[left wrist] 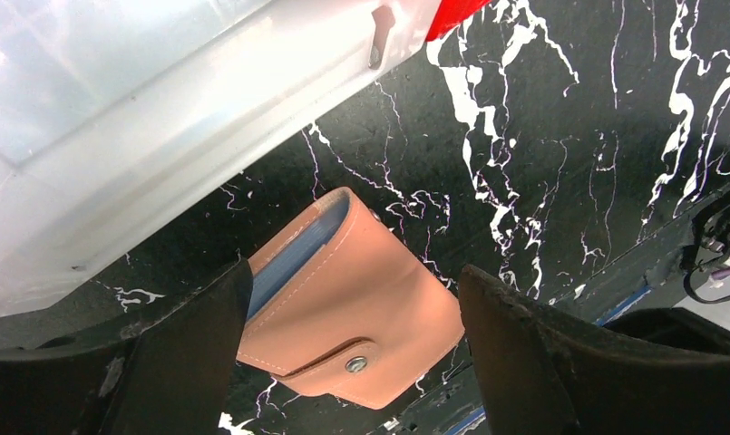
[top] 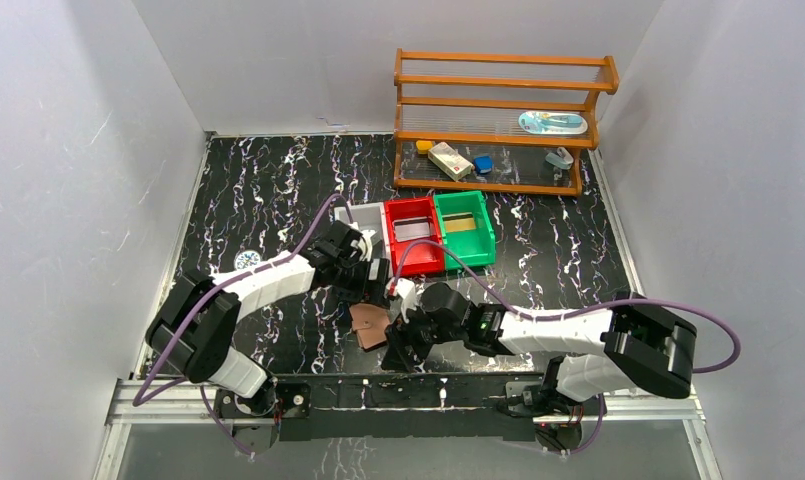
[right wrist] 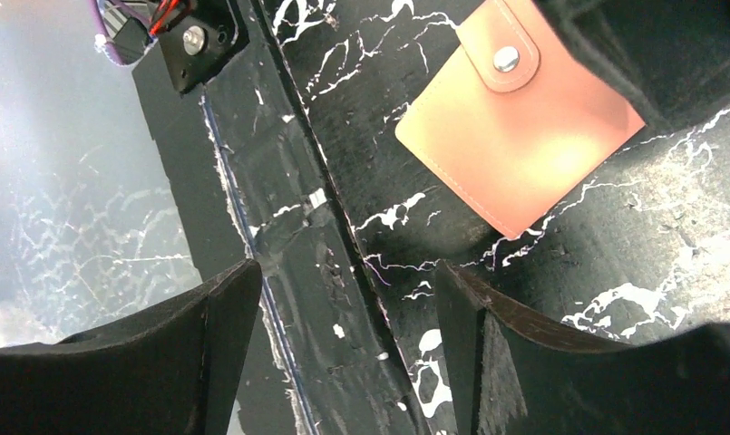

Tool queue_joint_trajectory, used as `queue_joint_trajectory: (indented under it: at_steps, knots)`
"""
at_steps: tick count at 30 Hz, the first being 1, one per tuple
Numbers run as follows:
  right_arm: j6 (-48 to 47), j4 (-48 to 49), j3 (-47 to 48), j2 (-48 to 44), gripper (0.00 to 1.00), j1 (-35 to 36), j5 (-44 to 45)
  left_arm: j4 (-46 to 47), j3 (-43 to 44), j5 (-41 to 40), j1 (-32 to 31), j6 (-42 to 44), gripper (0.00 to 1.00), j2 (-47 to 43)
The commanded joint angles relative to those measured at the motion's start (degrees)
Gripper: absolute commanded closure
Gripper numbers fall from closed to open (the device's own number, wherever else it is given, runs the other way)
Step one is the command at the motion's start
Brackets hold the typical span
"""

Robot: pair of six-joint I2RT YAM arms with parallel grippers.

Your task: Take the credit cards out of the card holder

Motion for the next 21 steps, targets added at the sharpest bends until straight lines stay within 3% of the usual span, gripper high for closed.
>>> queue_joint_trajectory:
  at_steps: [1, 6, 10, 16, 21]
  knots:
    - [-1.8, 9.4, -3.1, -2.0, 0.21, 0.4, 2.2, -1.4, -2.6, 3.3, -0.3, -0.8, 0.19, -2.3]
    - [3.7, 5.2, -4.6, -5.4, 0.22, 0.3, 12.7, -1.1, -4.0, 3.0, -2.7, -5.8, 0.23, -3.0]
    - [6.7, 2.0, -4.1, -6.0, 0.27, 0.3, 14.3, 1.1, -4.8, 3.1, -3.7, -8.4, 0.24, -3.1]
    - [14.6, -5.0, -3.5, -8.2, 0.31, -1.2, 21.9, 1.6, 0.3, 1.6, -4.8, -9.6, 0.27, 0.1]
    - [19.8, -7.1, -3.8, -8.3, 0.34, -7.0, 16.5, -2.2, 2.7, -7.8, -4.9, -13.1, 0.25, -3.4]
